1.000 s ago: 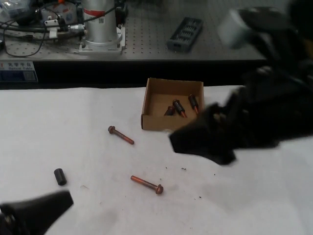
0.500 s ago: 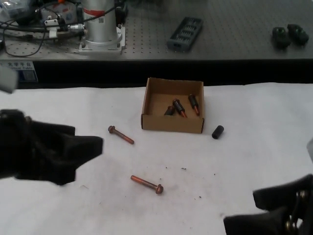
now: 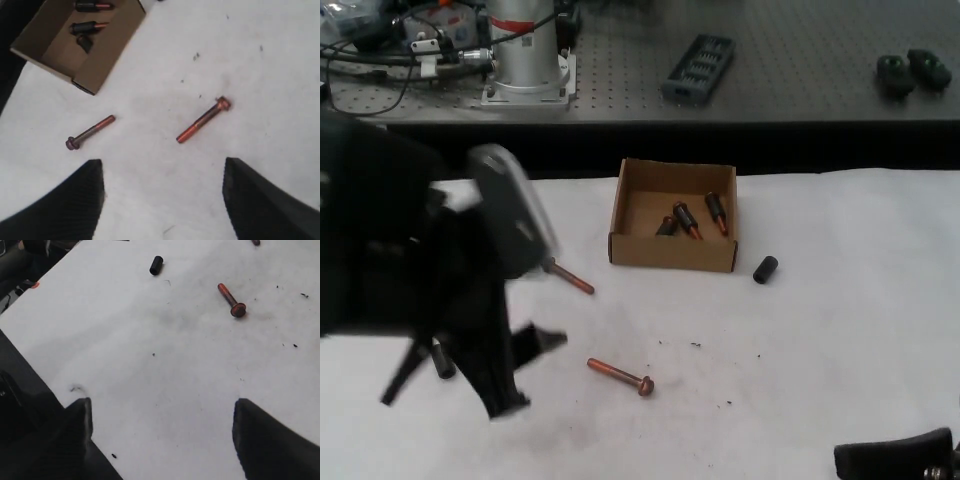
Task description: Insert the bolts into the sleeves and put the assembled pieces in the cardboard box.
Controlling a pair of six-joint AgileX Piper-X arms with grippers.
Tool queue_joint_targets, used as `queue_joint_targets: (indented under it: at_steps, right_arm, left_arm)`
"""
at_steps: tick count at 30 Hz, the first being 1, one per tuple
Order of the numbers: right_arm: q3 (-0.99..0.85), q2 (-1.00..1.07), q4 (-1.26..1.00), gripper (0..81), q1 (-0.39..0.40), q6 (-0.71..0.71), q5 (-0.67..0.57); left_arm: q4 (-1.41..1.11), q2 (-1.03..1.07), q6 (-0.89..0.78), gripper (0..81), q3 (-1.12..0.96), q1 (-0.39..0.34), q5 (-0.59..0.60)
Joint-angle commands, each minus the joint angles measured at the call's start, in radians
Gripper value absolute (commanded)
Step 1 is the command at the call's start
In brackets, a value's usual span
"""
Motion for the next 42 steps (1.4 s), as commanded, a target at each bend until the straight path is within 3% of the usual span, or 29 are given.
queue_joint_targets:
  at_steps: [1,4,12,24,38,42]
  right_arm:
    - [0.072,-0.014,-0.181,56.6,0.001,0.070,-0.007]
    - [0.130,-0.014,-0.296,56.5,0.001,0.119,-0.004]
    - [0.234,-0.014,-0.512,56.5,0.001,0.163,0.057]
    - [0.234,-0.014,-0.526,56.5,0.001,0.140,0.039]
    - [0.234,-0.014,-0.510,56.5,0.001,0.122,0.039]
    - [0.234,-0.014,-0.505,56.5,0.001,0.122,0.039]
  left_arm:
    - [-0.008,0.030,0.284,48.9,-0.020,-0.041,-0.155]
    - [-0.046,0.085,0.381,48.0,-0.039,-0.081,-0.186]
    - [-0.038,0.287,0.407,46.1,-0.173,-0.111,-0.195]
    - [0.132,0.554,0.491,46.1,-0.363,-0.113,-0.214]
    - [0.139,0.650,0.492,40.7,-0.377,-0.113,-0.181]
    - [0.137,0.656,0.488,40.7,-0.377,-0.123,-0.109]
